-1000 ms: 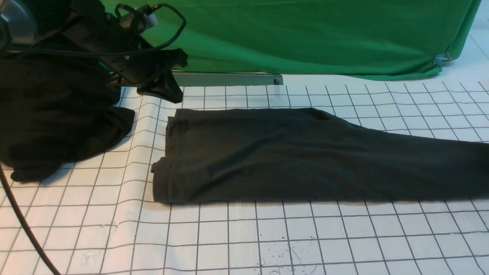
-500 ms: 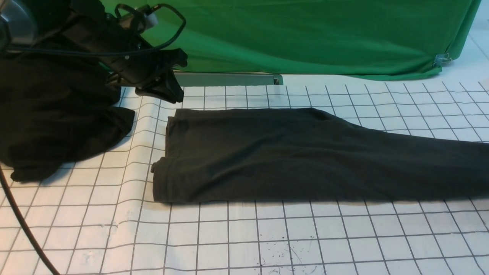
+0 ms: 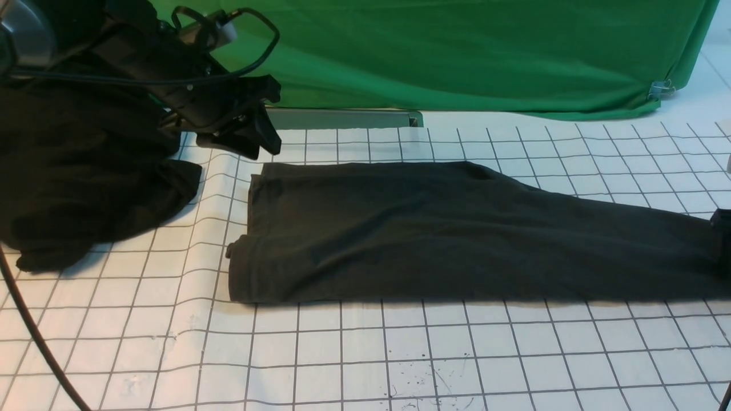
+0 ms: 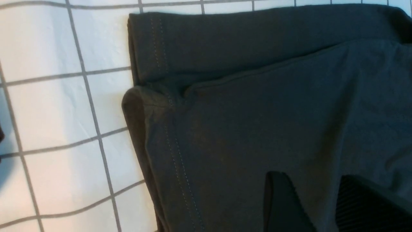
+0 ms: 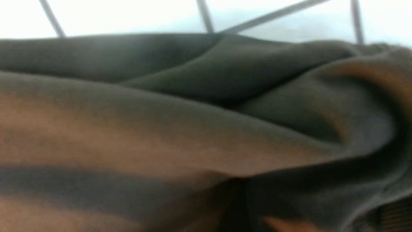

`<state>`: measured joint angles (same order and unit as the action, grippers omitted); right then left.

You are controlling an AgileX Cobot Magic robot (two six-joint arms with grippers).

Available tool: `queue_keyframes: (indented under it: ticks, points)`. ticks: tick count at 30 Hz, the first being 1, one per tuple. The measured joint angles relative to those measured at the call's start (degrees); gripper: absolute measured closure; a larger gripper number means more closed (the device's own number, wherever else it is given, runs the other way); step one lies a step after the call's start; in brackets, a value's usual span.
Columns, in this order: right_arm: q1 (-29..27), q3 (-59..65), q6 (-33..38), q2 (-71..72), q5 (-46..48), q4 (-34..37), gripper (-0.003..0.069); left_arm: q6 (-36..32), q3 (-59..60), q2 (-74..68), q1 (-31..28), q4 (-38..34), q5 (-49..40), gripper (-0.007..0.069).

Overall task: Fold a long-sleeved shirt over a white checkered tablecloth.
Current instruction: 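Pull the folded dark garment lengthwise by its ends to straighten it flat on the table, then fold the right end of the dark garment over onto its left end with the right gripper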

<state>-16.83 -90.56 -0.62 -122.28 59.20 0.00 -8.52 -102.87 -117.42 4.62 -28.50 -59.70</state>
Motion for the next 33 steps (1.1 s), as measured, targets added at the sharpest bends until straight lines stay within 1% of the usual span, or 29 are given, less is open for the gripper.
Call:
queue_keyframes:
  ticks: [2,4,5,7,10,13,16,18,20,23,26,27,28,29,31,32,33]
  points:
    - [0.06,0.0,0.62,0.0,-0.06,0.41,0.0264,0.0,0.0,0.0,0.0,0.0,-0.56,0.0356]
    - [0.06,0.0,2.56,-0.04,-0.06,0.0,0.0452,0.26,0.0,0.0,0.0,0.0,-1.44,0.0356]
    - [0.06,0.0,3.16,-0.11,-0.06,-0.49,0.0529,0.48,0.0,0.0,0.0,0.0,-1.87,0.0356]
    - [-0.14,0.0,3.59,-0.11,0.12,-0.64,0.0606,0.68,0.0,0.25,0.0,0.0,-3.13,0.0356]
    - [-0.53,0.0,4.35,0.42,0.55,-0.4,0.0638,0.73,0.0,1.37,0.0,0.09,-5.06,0.0356]
    - [-1.23,0.0,4.65,2.47,1.27,0.0,0.0642,0.79,0.0,3.69,0.0,1.73,-6.75,0.0356]
    - [-2.81,-0.46,4.72,6.37,2.66,0.41,0.0642,0.79,0.0,6.55,0.0,5.66,-8.91,0.0356]
    - [-3.71,-1.38,4.76,9.28,3.62,0.0,0.0642,0.79,0.0,7.8,0.0,6.94,-9.58,0.0356]
    - [-3.87,-2.4,4.76,12.22,4.55,0.0,0.0642,0.85,0.07,8.58,0.0,6.45,-9.76,0.0356]
    - [-3.87,-2.93,4.51,15.62,4.84,0.0,0.0642,0.37,1.56,9.08,0.17,2.04,-9.71,0.0369]
    - [-3.87,-2.93,4.22,17.11,5.11,0.0,0.0642,-1.55,3.34,9.1,1.1,-1.11,-9.59,0.04]
    - [-3.87,-2.93,3.98,17.98,5.16,0.0,0.0642,-4.04,5.82,9.1,2.27,-3.47,-9.59,0.0435]
    - [-3.87,-2.93,3.98,18.04,5.16,0.35,0.0642,-4.29,6.17,9.1,2.47,-4.06,-9.59,0.0441]
    - [-3.87,-2.93,3.7,18.49,5.54,0.0,0.0642,-6.4,9.02,9.1,4.46,-5.58,-9.36,0.049]
    - [-3.87,-2.93,3.45,18.49,6.05,0.0,0.0642,-7.59,12.32,9.1,7.26,-6.12,-7.22,0.0548]
    - [-3.87,-2.93,3.41,18.49,6.44,0.0,0.0642,-8.24,14.89,9.04,8.83,-5.86,-5.25,0.0589]
    - [-3.87,-2.93,3.41,18.49,6.65,0.0,0.0642,-8.39,16.7,8.82,10.12,-5.45,-3.12,0.061]
